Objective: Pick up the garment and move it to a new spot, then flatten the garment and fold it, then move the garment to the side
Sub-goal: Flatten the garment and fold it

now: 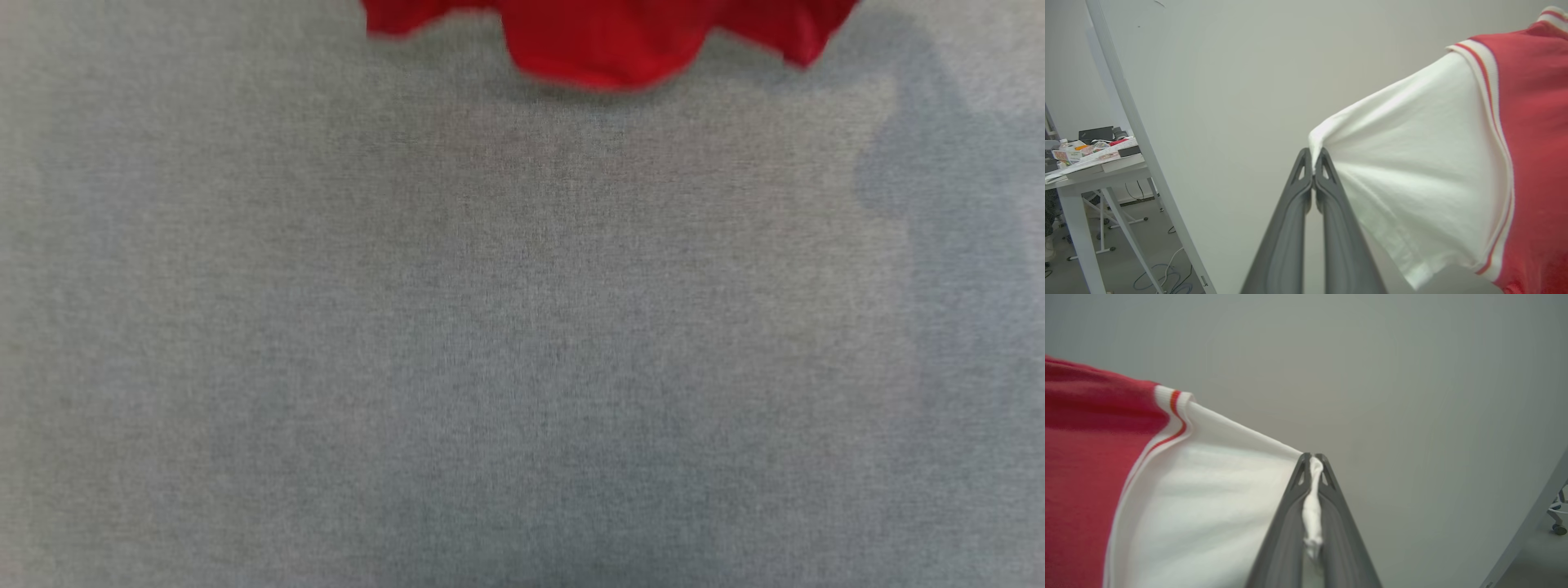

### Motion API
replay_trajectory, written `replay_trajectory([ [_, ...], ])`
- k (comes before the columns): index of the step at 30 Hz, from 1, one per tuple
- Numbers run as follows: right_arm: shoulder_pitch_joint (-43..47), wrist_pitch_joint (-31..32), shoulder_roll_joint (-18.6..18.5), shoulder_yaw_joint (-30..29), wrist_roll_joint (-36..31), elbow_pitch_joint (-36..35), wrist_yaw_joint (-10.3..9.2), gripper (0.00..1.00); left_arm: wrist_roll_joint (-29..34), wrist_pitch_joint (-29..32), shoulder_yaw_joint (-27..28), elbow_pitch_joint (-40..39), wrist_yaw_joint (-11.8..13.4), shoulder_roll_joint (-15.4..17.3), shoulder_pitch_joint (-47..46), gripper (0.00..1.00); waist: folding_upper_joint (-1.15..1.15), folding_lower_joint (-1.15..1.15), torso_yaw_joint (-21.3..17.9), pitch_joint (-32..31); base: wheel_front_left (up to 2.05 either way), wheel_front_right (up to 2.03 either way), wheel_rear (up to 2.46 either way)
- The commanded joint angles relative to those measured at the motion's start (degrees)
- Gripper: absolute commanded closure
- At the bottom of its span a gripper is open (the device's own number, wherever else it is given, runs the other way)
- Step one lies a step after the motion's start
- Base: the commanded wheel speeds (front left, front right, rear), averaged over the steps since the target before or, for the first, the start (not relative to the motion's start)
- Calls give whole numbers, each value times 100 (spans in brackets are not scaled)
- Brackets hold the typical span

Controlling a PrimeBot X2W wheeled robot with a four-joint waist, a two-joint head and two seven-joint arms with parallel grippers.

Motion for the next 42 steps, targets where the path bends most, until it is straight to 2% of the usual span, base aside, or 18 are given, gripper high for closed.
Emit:
replay_trajectory([
  [1, -312, -169, 30, -14, -159, 205, -12, 100, 114, -97, -20, 287, -26, -25, -351, 100, 0, -1, 70, 1031, 0, 0, 0],
  [5, -1147, -663, 247, -54, -552, 832, -12, 100, 335, -495, -170, 1054, -108, -208, -1219, 100, 0, -1, 55, 1399, 0, 0, 0],
  [10, -1882, -1185, 564, -177, -881, 1585, -12, 100, 633, -1476, -352, 1906, -173, -506, -1966, 100, 0, -1, 107, 1681, 0, 0, 0],
  [11, -2038, -1506, 708, -187, -956, 1868, -12, 100, 679, -1945, -471, 2312, -208, -645, -2124, 100, 0, -1, 132, 1767, 0, 0, 0],
  [19, -1764, -2096, 742, -110, -871, 2352, -12, 100, 484, -2500, -775, 2973, -252, -1081, -1779, 100, 0, -1, 323, 1757, 0, 0, 0],
  [31, 247, -2563, 566, 326, -28, 2376, -12, 100, -144, -2571, -1153, 2676, -258, -1307, 275, 100, 0, -1, 329, 952, 0, 0, 0],
  [42, 2907, -2329, 201, 915, 888, 1633, -12, 100, -709, -2531, -1689, 2674, -259, -1207, 2570, 100, 0, -1, 309, -325, 0, 0, 0],
])
